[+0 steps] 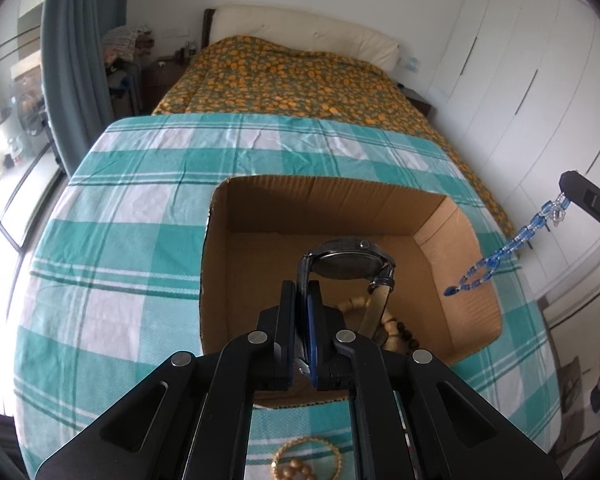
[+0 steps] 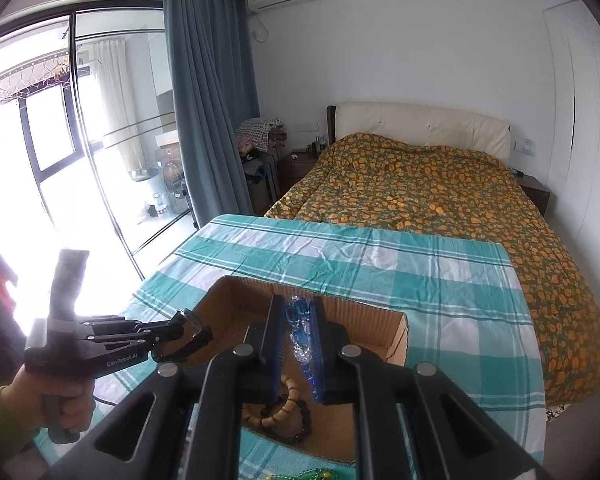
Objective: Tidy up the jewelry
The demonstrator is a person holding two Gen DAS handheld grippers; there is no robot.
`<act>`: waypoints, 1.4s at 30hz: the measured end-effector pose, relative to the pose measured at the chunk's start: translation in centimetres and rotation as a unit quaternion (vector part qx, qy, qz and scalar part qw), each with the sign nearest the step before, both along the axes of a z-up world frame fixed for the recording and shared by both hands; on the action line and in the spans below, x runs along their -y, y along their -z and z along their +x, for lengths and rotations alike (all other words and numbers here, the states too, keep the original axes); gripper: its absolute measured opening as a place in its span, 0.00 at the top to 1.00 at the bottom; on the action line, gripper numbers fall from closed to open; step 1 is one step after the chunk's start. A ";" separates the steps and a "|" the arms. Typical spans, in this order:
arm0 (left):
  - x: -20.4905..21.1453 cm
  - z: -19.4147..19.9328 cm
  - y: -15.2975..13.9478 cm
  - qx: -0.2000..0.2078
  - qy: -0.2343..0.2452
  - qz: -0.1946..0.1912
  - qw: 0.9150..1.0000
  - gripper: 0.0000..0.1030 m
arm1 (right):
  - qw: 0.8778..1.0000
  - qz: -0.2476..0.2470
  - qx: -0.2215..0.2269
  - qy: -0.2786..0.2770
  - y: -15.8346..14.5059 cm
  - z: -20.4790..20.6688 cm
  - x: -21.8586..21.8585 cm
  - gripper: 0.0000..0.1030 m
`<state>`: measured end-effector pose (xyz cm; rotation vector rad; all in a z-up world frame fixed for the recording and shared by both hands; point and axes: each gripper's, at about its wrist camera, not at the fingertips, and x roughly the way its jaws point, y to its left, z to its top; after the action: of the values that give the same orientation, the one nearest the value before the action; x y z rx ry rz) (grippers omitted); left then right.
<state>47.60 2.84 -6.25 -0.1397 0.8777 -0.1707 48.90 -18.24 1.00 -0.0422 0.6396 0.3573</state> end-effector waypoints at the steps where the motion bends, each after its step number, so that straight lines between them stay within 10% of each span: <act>1: 0.1 0.5 0.5 -0.002 0.000 0.005 1.000 0.94 | 1.000 -0.001 -0.006 0.002 0.9 0.7 0.0 0.88; 3: 0.4 1.2 1.5 -0.001 -0.001 0.018 1.000 0.82 | 1.000 -0.006 -0.016 0.014 2.7 1.8 0.0 0.85; 5: 0.5 1.2 2.1 -0.003 -0.011 0.037 0.999 0.48 | 0.999 -0.007 -0.020 0.029 4.0 2.1 0.3 0.50; 7: 0.2 0.3 2.2 0.009 -0.022 0.043 0.999 0.29 | 0.999 0.010 -0.015 0.037 4.4 1.5 0.9 0.42; 21: -1.5 -14.9 1.0 0.046 0.003 0.087 0.995 0.09 | 0.994 -0.074 -0.040 0.064 9.3 -13.8 4.6 0.36; 30: 0.1 -25.6 5.3 0.018 0.008 0.075 0.997 0.07 | 0.979 -0.104 -0.093 0.148 16.9 -25.4 7.8 0.34; 42: 0.3 -26.6 11.8 -0.023 -0.061 0.073 0.995 0.07 | 0.975 -0.088 -0.091 0.182 19.8 -28.0 7.7 0.25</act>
<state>21.00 2.57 -18.04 -0.0602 0.9210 0.0103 20.92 -25.92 -18.83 -0.0612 0.8434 -0.0525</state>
